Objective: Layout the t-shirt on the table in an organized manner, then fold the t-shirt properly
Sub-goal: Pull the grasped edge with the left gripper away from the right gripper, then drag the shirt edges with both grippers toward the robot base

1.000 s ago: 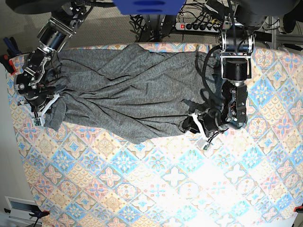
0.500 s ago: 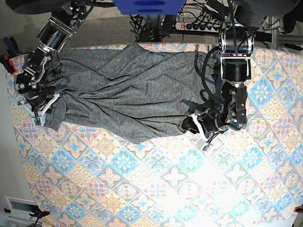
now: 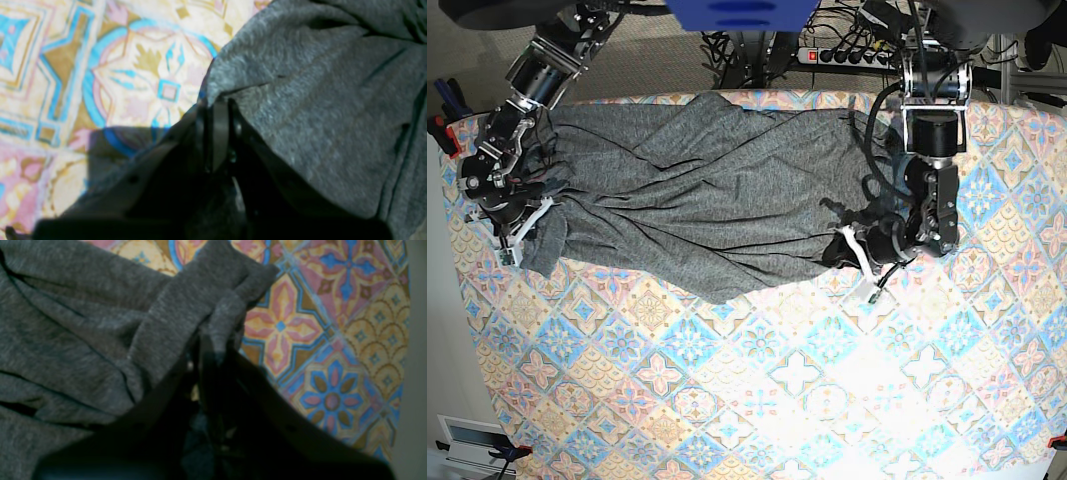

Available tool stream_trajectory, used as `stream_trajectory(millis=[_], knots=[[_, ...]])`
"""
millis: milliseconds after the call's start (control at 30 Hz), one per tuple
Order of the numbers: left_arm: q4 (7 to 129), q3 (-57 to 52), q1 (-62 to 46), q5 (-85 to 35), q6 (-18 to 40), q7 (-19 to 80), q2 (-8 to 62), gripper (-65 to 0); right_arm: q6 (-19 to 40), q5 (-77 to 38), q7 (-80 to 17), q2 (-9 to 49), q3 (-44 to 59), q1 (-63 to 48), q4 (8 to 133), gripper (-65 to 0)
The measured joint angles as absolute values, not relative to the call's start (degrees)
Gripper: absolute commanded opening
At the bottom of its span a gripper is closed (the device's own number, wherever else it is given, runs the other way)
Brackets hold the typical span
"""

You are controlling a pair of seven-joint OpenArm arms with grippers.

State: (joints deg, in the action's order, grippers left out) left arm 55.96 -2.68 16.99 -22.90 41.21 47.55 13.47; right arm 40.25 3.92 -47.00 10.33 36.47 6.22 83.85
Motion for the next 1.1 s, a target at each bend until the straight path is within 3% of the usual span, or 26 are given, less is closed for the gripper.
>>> stream_trajectory(millis=[267,467,633,867,1100], knots=[[55.75,-8.67,16.58,-24.08,43.16,50.48,15.07,-63.0,40.25,3.95,-47.00,10.31,36.91,6.22,84.07,-65.0],[55.72,-9.54,17.32,-23.14,43.11,51.59,15.88,-63.0,40.25,3.64,-46.72,10.15,36.91,6.70,92.66,-65.0],[56.29,-9.72,17.78,-22.90,42.70,52.99,16.03,-63.0,40.84,3.62,-47.13,6.70,37.82,6.13,95.22,-65.0],[73.06,-9.91,13.13,-16.82,40.27,65.04,16.82,-63.0,40.29,3.70,-47.16,7.22,40.58,6.26,95.11,-65.0],[79.50,-9.91,11.84,-16.43,40.10,67.35,17.12,-62.9,40.36,3.55,-47.03,6.83,45.19,6.42,95.09,-65.0]])
